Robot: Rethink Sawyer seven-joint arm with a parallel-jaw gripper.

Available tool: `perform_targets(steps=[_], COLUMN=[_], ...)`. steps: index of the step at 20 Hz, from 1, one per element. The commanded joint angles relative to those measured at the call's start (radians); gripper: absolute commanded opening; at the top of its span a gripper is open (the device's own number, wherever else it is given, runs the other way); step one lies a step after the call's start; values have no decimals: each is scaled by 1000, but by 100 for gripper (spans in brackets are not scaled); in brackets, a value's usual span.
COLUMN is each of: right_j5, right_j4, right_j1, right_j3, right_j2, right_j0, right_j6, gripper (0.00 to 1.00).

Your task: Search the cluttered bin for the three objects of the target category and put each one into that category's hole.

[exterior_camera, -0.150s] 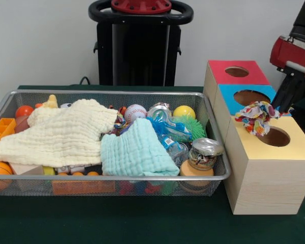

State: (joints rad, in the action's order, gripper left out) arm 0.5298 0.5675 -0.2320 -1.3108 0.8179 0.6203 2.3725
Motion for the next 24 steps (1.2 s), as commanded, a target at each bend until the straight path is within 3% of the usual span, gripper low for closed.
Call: perform_targets(steps=[1, 4, 11, 18, 20, 24], right_j5=[177, 321, 407, 183, 154, 66], right_j4=[61, 81, 118, 149, 137, 98], right_j1=[65, 103, 195, 364, 367, 281], right_j3=[63, 185, 365, 417, 400, 282], right_j2=[-23, 33, 91, 142, 134, 21], right_j0=[-26, -32, -80, -86, -88, -85], right_j6=[369, 458, 582, 719, 697, 557], gripper=[0, 0, 0, 0, 0, 0])
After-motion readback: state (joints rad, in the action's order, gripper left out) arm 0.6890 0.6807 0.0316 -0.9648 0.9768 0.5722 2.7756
